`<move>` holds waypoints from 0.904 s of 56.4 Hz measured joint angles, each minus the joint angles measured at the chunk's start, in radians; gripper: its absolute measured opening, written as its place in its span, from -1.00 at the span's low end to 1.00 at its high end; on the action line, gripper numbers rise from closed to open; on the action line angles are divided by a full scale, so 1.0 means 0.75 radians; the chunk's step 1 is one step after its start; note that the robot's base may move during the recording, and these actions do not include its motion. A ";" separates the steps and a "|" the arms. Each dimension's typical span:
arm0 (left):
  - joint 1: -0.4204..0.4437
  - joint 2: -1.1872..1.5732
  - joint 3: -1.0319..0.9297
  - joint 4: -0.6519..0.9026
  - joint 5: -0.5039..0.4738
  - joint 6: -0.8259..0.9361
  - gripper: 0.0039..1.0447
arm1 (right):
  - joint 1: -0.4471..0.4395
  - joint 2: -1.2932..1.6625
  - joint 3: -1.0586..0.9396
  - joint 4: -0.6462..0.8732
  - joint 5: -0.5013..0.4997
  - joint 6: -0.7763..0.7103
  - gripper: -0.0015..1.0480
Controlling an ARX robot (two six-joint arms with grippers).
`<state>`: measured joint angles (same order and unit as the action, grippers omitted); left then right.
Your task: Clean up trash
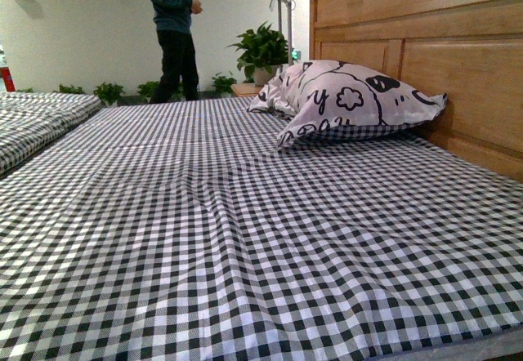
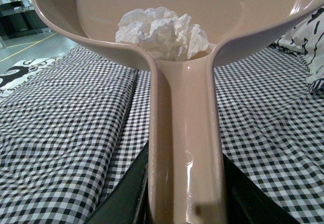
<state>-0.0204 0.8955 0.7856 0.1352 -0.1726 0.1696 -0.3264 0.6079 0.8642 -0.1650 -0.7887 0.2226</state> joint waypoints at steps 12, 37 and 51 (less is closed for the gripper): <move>0.000 0.000 0.000 -0.001 0.000 0.000 -0.48 | 0.001 0.000 0.001 0.000 0.001 -0.002 -0.61; 0.001 0.000 0.000 0.000 0.001 0.000 -0.48 | 0.001 0.000 0.001 0.000 0.001 -0.002 -0.61; 0.001 0.000 0.000 -0.001 0.001 0.000 -0.48 | 0.001 0.000 0.001 0.000 0.001 -0.002 -0.61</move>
<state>-0.0196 0.8955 0.7856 0.1349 -0.1722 0.1696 -0.3260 0.6079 0.8646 -0.1650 -0.7883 0.2211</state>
